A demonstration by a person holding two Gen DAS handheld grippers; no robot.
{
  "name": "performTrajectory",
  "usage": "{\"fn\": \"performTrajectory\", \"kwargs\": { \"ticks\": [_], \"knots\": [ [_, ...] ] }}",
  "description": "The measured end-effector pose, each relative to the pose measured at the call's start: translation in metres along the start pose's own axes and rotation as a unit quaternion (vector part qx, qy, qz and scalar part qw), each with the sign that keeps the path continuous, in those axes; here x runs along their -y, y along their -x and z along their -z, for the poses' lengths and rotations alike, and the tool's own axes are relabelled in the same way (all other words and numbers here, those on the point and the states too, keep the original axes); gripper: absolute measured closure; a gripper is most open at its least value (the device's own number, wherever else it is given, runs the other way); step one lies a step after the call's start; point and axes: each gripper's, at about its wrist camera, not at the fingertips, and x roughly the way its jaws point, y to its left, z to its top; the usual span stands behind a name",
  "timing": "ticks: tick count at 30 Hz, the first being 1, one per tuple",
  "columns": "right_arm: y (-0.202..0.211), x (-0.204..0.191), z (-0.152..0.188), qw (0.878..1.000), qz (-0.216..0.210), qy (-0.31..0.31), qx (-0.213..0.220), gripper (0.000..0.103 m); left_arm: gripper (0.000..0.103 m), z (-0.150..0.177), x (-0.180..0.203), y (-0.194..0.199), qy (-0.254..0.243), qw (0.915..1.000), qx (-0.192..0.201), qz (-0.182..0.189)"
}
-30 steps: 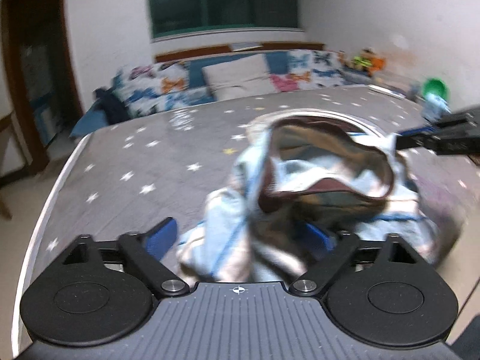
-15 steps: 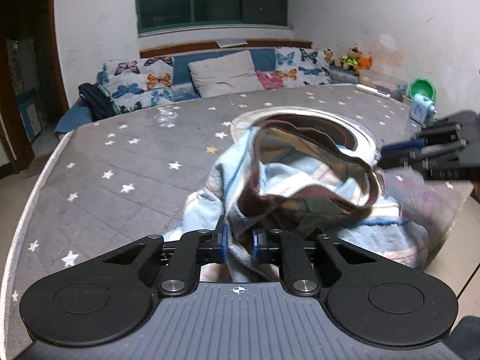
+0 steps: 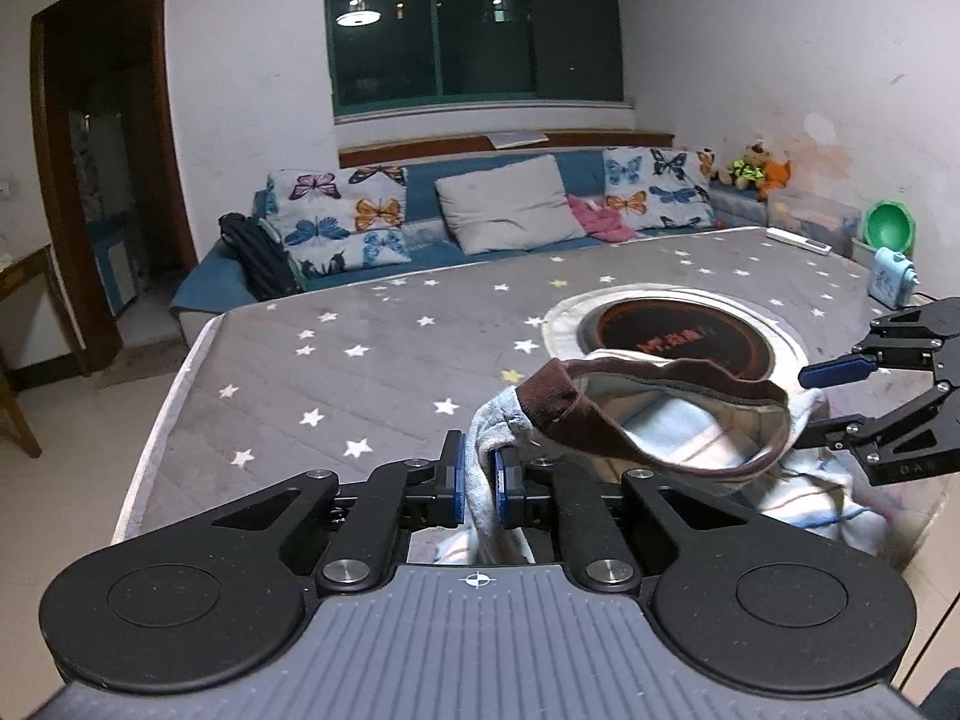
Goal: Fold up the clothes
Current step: 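Lift the shirt with both grippers, shaking it open in the air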
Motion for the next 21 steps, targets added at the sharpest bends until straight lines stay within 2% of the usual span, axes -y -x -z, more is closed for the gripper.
{"fn": "performTrajectory", "kwargs": {
  "ticks": [2,3,4,5,7,9,11,13,14,17,21],
  "knots": [
    [-0.003,-0.005,-0.001,1.0,-0.014,0.012,-0.001,0.055,0.093,0.003,-0.001,-0.002,0.002,1.0,-0.007,-0.001],
    [-0.003,-0.006,-0.001,1.0,-0.016,0.013,0.002,0.059,0.093,0.005,-0.001,-0.003,0.003,0.9999,-0.01,0.0],
    [-0.004,-0.007,-0.001,1.0,-0.02,0.013,0.002,0.07,0.093,0.008,0.0,-0.003,0.004,0.9999,-0.014,0.001],
    [-0.004,-0.007,-0.001,1.0,-0.023,0.012,0.002,0.076,0.093,0.01,0.0,-0.003,0.005,0.9999,-0.016,0.002],
    [-0.003,-0.005,-0.002,1.0,-0.028,0.006,0.004,0.081,0.093,0.013,0.0,-0.001,0.005,0.9998,-0.018,0.004],
    [-0.002,0.0,-0.005,1.0,-0.027,-0.005,0.008,0.086,0.088,0.016,0.0,0.003,0.01,0.9998,-0.017,0.01],
    [-0.001,0.005,-0.006,0.999,-0.023,-0.017,0.014,0.087,0.069,0.019,0.0,0.007,0.015,0.9996,-0.017,0.016],
    [0.0,0.011,-0.009,0.999,-0.018,-0.033,0.018,0.087,0.06,0.024,0.003,0.015,0.018,0.9995,-0.016,0.02],
    [-0.001,0.011,-0.009,0.999,-0.017,-0.035,0.019,0.087,0.049,0.026,0.005,0.017,0.018,0.9994,-0.017,0.023],
    [0.0,0.013,-0.009,0.999,-0.013,-0.036,0.019,0.087,0.033,0.033,0.015,0.023,0.013,0.9991,-0.02,0.034],
    [-0.001,0.011,-0.009,0.999,-0.012,-0.03,0.019,0.087,0.032,0.041,0.03,0.022,-0.006,0.9989,-0.031,0.035]
  ]
}}
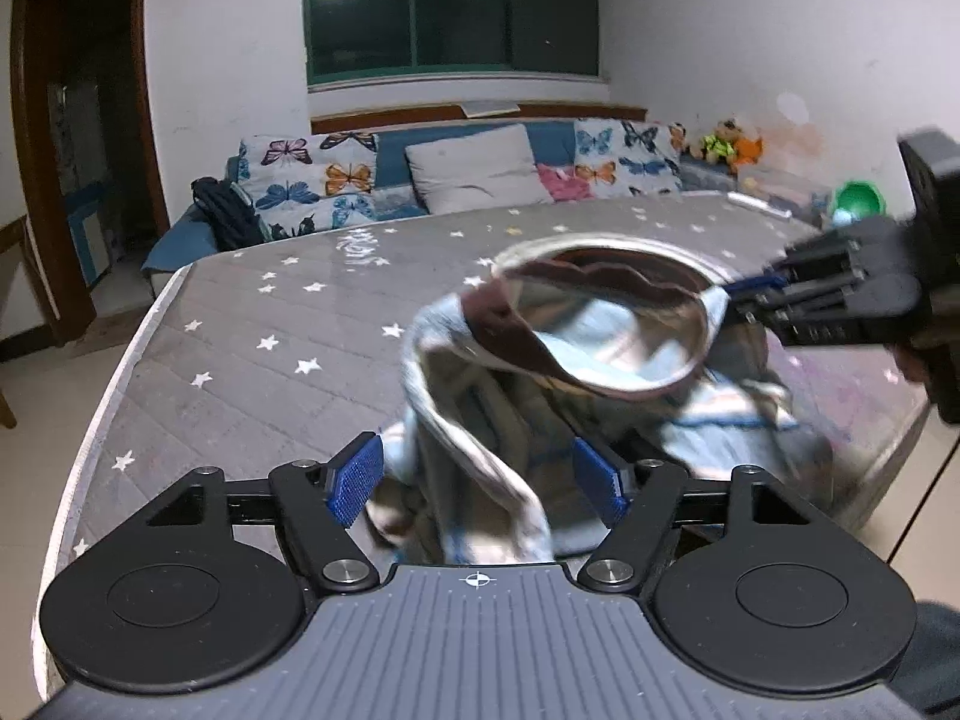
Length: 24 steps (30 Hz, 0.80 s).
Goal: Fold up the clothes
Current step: 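Lift the shirt with both grippers, shaking it open in the air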
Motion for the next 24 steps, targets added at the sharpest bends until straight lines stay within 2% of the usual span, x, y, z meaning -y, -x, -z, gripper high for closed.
{"fn": "performTrajectory", "kwargs": {
  "ticks": [3,5,9,10,12,13,14,17,24],
  "knots": [
    [0.0,-0.001,-0.001,1.0,-0.002,0.001,0.002,0.087,0.032,0.004,0.004,-0.007,-0.002,0.9999,-0.013,-0.001],
    [0.001,-0.003,0.0,1.0,-0.002,0.0,0.005,0.087,0.041,0.008,0.004,-0.014,0.006,0.9996,-0.029,-0.004],
    [-0.001,0.0,0.003,1.0,-0.003,-0.008,0.003,0.087,0.047,0.016,-0.008,-0.018,0.044,0.9978,-0.05,-0.005],
    [-0.002,0.0,0.004,1.0,-0.003,-0.009,0.003,0.087,0.052,0.018,-0.011,-0.019,0.049,0.9973,-0.054,-0.009],
    [-0.004,0.001,0.006,1.0,-0.002,-0.011,0.002,0.087,0.069,0.02,-0.015,-0.02,0.054,0.9964,-0.064,-0.015],
    [-0.004,0.0,0.007,1.0,-0.001,-0.014,0.004,0.087,0.083,0.02,-0.016,-0.019,0.055,0.9962,-0.065,-0.015],
    [-0.003,0.0,0.007,1.0,0.0,-0.017,0.007,0.088,0.085,0.021,-0.017,-0.018,0.056,0.9961,-0.066,-0.015],
    [0.004,-0.001,0.006,1.0,0.005,-0.025,0.018,0.093,0.092,0.019,-0.018,-0.008,0.047,0.9972,-0.051,-0.027],
    [0.032,-0.008,-0.009,0.998,0.01,-0.027,0.049,0.097,0.095,0.002,-0.03,0.028,0.056,0.9972,0.005,-0.05]
  ]
}}
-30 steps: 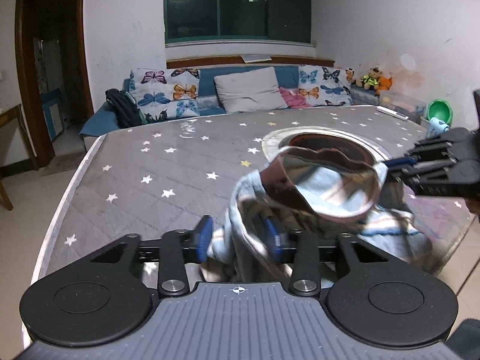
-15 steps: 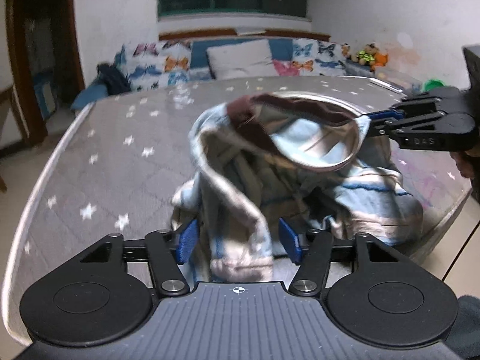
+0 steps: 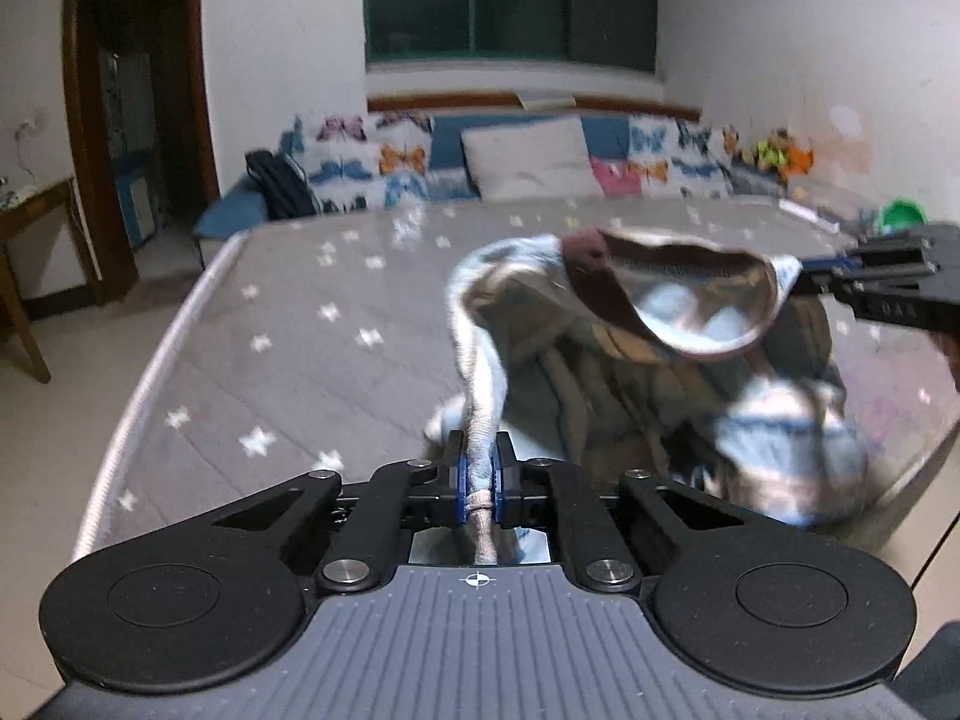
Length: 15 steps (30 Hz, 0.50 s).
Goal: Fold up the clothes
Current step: 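Lift the shirt with both grippers, shaking it open in the air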
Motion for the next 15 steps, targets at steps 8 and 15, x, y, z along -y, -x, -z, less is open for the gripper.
{"fn": "performTrajectory", "kwargs": {
  "ticks": [8,15],
  "knots": [
    [0.012,0.004,-0.034,1.0,0.008,0.009,0.029,0.097,0.096,-0.043,-0.036,0.016,0.039,0.998,0.049,-0.009],
    [-0.014,0.021,-0.076,0.998,0.012,0.034,0.043,0.097,0.096,-0.109,-0.063,-0.004,0.051,0.995,0.084,-0.016]
  ]
}}
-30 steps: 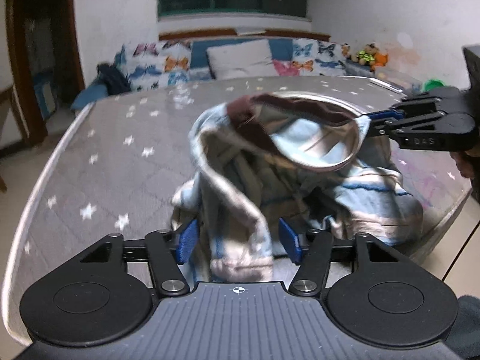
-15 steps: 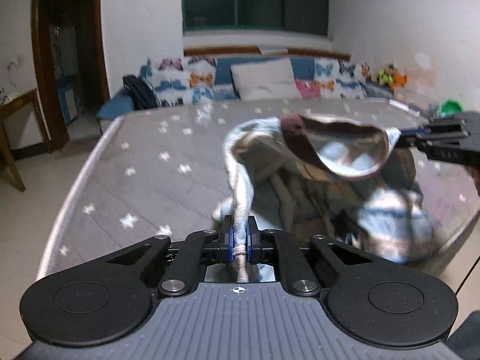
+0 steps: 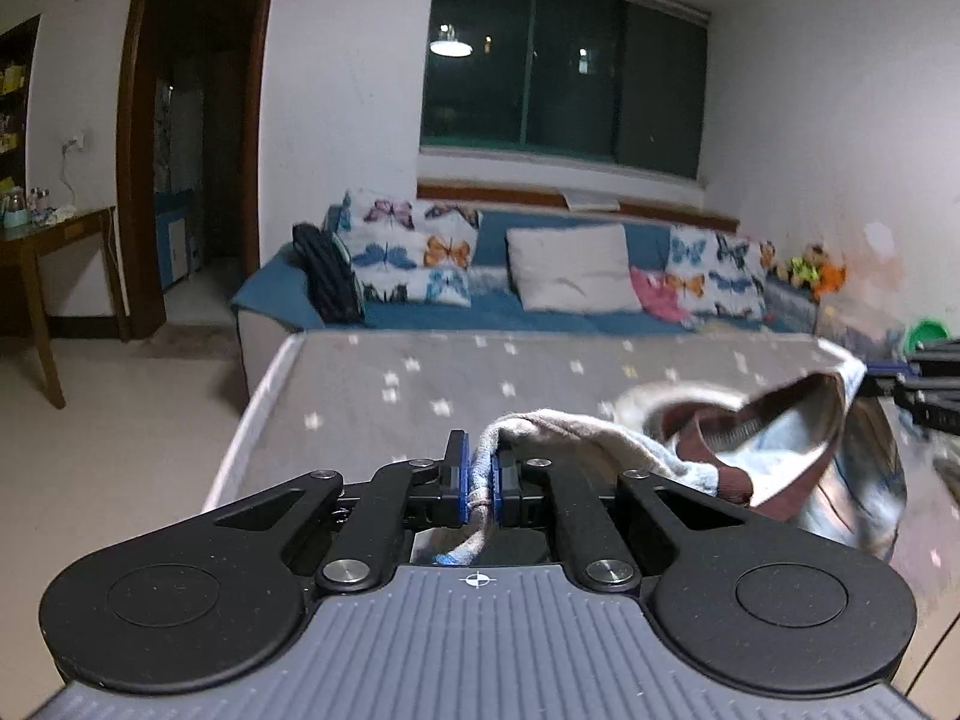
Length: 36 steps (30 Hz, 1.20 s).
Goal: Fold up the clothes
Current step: 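Lift the shirt with both grippers, shaking it open in the air, then lay the shirt flat on the table with both grippers, right gripper releasing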
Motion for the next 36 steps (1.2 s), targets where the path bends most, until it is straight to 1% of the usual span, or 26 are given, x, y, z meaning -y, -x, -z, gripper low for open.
{"fn": "performTrajectory", "kwargs": {
  "ticks": [4,7,9,11,13,15,18,21,23,26,28,30,32,33,34,35,36],
  "knots": [
    [-0.036,0.023,-0.03,1.0,0.005,0.004,0.005,0.097,0.096,-0.043,-0.009,-0.041,-0.004,0.9997,0.008,-0.022],
    [-0.063,0.043,-0.053,1.0,0.023,0.004,0.01,0.097,0.096,-0.082,-0.021,-0.077,0.018,0.9995,0.012,-0.024],
    [-0.084,0.057,-0.07,0.999,0.032,0.003,0.013,0.097,0.096,-0.11,-0.026,-0.099,0.03,0.999,0.022,-0.023],
    [-0.103,0.07,-0.09,0.998,0.048,0.013,0.024,0.097,0.096,-0.137,-0.027,-0.116,0.027,0.9985,0.039,-0.027],
    [-0.12,0.083,-0.11,0.997,0.063,0.017,0.039,0.097,0.096,-0.162,-0.028,-0.128,0.026,0.9975,0.057,-0.033],
    [-0.13,0.095,-0.127,0.995,0.08,0.019,0.06,0.097,0.096,-0.197,-0.028,-0.141,0.037,0.995,0.086,-0.035],
    [-0.138,0.111,-0.148,0.99,0.101,0.02,0.091,0.097,0.096,-0.231,-0.03,-0.146,0.053,0.9916,0.115,-0.028],
    [-0.14,0.117,-0.156,0.987,0.115,0.035,0.106,0.097,0.096,-0.242,-0.027,-0.146,0.042,0.9898,0.134,-0.028],
    [-0.141,0.114,-0.149,0.986,0.116,0.049,0.105,0.097,0.096,-0.236,-0.023,-0.146,0.023,0.9897,0.137,-0.033],
    [-0.142,0.105,-0.122,0.989,0.104,0.054,0.092,0.097,0.096,-0.208,-0.02,-0.147,0.006,0.9923,0.119,-0.036],
    [-0.141,0.095,-0.098,0.991,0.093,0.057,0.074,0.097,0.096,-0.173,-0.019,-0.148,-0.008,0.9955,0.088,-0.034],
    [-0.139,0.083,-0.069,0.994,0.077,0.061,0.05,0.097,0.096,-0.15,-0.021,-0.148,-0.018,0.997,0.068,-0.034],
    [-0.138,0.067,-0.034,0.996,0.059,0.07,0.021,0.097,0.096,-0.11,-0.022,-0.148,-0.04,0.9981,0.031,-0.036],
    [-0.135,0.059,-0.019,0.996,0.052,0.075,0.009,0.097,0.096,-0.095,-0.023,-0.146,-0.043,0.9983,0.018,-0.034],
    [-0.132,0.05,-0.007,0.996,0.045,0.076,-0.001,0.097,0.096,-0.073,-0.025,-0.143,-0.045,0.9985,-0.002,-0.03],
    [-0.129,0.039,0.018,0.996,0.029,0.075,-0.023,0.097,0.096,-0.05,-0.027,-0.14,-0.045,0.9983,-0.024,-0.028],
    [-0.127,0.031,0.033,0.996,0.019,0.074,-0.036,0.097,0.096,-0.03,-0.029,-0.137,-0.042,0.9978,-0.045,-0.026]
  ]
}}
